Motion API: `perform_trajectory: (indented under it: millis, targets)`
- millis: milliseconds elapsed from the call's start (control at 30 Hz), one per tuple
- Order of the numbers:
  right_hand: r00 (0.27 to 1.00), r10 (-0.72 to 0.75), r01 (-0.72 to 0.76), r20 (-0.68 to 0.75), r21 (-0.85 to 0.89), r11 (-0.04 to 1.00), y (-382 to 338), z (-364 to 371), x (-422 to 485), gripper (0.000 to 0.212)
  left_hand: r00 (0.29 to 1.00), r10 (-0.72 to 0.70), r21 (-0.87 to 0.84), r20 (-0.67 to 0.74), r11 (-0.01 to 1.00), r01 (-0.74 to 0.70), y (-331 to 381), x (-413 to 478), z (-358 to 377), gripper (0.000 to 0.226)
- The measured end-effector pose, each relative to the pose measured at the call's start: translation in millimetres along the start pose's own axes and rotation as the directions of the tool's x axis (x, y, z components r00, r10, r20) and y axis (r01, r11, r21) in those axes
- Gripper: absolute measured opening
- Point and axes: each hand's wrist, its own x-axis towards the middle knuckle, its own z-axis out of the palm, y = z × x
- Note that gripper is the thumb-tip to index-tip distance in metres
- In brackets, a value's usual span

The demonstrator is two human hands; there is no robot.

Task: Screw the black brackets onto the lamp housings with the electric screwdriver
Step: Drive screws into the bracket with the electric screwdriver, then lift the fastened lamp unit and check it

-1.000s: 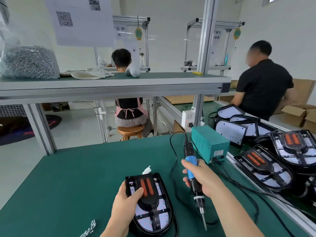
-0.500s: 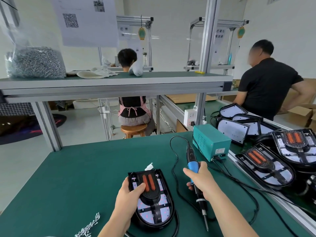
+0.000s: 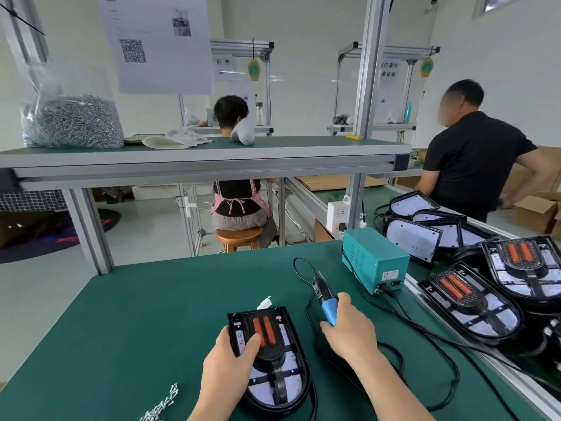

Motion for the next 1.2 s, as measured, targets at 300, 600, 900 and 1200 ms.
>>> perform_trajectory:
  millis: [300,600,900,1200]
  targets:
    - [0.995,-0.064,0.052,-0.074,-0.159,0.986,3.5,1.5,-3.1,0.060,0.967,0.177,0.656,-0.184,0.754,-0.013,-1.4,-27.3,-9.9,0.082]
    - [0.945,-0.313,0.328,-0.098,0.275,0.904,-35.4,19.3,-48.2,0.052,0.949,0.227,0.311,-0.220,0.938,-0.152,-28.2,-37.5,13.3,0.095]
    - [0.965,-0.223,0.152,0.138,0.399,0.904,-51.0,32.3,-60.2,0.054,0.955,0.130,0.094,-0.268,0.990,-0.108,-19.6,-30.9,23.0,0.070]
    - [0.931,-0.233,0.053,0.282,0.526,0.849,-61.2,31.7,-61.5,0.062,0.980,0.021,-0.268,-0.200,0.960,-0.075,-15.5,4.6,1.5,0.078]
